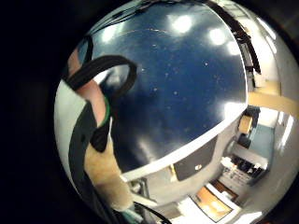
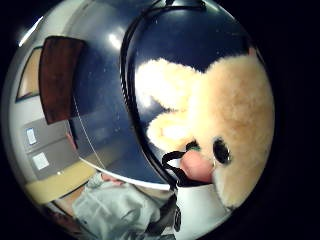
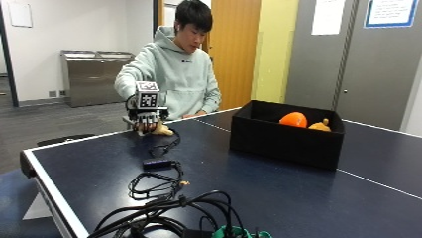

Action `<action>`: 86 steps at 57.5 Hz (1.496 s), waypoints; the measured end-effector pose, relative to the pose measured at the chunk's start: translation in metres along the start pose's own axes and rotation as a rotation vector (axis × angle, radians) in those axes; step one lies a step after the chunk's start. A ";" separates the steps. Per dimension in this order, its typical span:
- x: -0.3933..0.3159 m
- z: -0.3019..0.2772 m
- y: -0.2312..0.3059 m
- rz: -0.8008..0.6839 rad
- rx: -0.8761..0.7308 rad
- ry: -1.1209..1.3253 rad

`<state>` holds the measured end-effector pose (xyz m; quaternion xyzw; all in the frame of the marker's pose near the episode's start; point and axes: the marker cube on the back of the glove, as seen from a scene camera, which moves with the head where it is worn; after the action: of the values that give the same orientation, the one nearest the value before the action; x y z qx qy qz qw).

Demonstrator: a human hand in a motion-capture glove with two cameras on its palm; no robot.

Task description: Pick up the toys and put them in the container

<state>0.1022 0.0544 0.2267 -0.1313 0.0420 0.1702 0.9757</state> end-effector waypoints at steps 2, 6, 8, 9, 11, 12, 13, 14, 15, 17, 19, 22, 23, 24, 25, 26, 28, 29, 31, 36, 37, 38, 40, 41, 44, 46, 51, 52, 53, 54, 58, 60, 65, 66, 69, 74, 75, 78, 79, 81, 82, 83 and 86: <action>-0.003 -0.003 0.012 -0.055 -0.130 0.032; -0.013 -0.015 0.019 -0.103 -0.224 0.063; -0.019 -0.023 0.017 -0.125 -0.249 0.065; -0.021 -0.029 0.014 -0.136 -0.258 0.064; -0.027 -0.041 0.008 -0.158 -0.270 0.053; -0.031 -0.046 0.008 -0.171 -0.273 0.046; -0.036 -0.051 0.010 -0.188 -0.274 0.039; -0.042 -0.056 0.012 -0.208 -0.273 0.032; -0.048 -0.063 0.012 -0.229 -0.270 0.027; -0.060 -0.079 0.004 -0.265 -0.257 0.019; -0.072 -0.097 -0.010 -0.282 -0.240 0.014; -0.090 -0.122 -0.030 -0.297 -0.214 0.012; -0.096 -0.128 -0.033 -0.306 -0.208 0.016; -0.102 -0.134 -0.033 -0.319 -0.204 0.023; -0.109 -0.139 -0.032 -0.332 -0.200 0.032; -0.116 -0.144 -0.030 -0.341 -0.194 0.041; -0.132 -0.156 -0.028 -0.354 -0.179 0.056; -0.141 -0.163 -0.026 -0.366 -0.174 0.062; -0.158 -0.178 -0.023 -0.409 -0.164 0.070; -0.201 -0.209 -0.016 -0.467 -0.104 0.068; -0.209 -0.215 -0.017 -0.476 -0.093 0.066; -0.217 -0.222 -0.018 -0.485 -0.084 0.065; -0.233 -0.234 -0.022 -0.501 -0.069 0.062; -0.241 -0.240 -0.024 -0.510 -0.062 0.060; -0.264 -0.255 -0.031 -0.533 -0.046 0.054; -0.280 -0.262 -0.039 -0.552 -0.039 0.042; -0.315 -0.271 -0.065 -0.582 -0.040 -0.045; -0.322 -0.272 -0.075 -0.581 -0.048 -0.076; -0.327 -0.274 -0.086 -0.578 -0.056 -0.110; -0.332 -0.276 -0.100 -0.572 -0.065 -0.143; -0.343 -0.283 -0.156 -0.528 -0.081 -0.235; -0.353 -0.282 -0.166 -0.526 -0.062 -0.236; -0.395 -0.271 -0.155 -0.554 0.035 -0.182; -0.402 -0.271 -0.158 -0.546 0.057 -0.182; -0.416 -0.274 -0.176 -0.528 0.120 -0.177; -0.439 -0.279 -0.197 -0.473 0.189 -0.191; -0.444 -0.280 -0.200 -0.461 0.200 -0.195; -0.454 -0.281 -0.212 -0.433 0.231 -0.195; -0.457 -0.281 -0.216 -0.426 0.240 -0.193; -0.462 -0.281 -0.224 -0.414 0.253 -0.185; -0.464 -0.281 -0.228 -0.409 0.256 -0.181; -0.465 -0.281 -0.231 -0.404 0.257 -0.177; -0.470 -0.279 -0.240 -0.384 0.258 -0.168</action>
<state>-0.2670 -0.3895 0.0762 0.0032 -0.0435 -0.0149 0.9989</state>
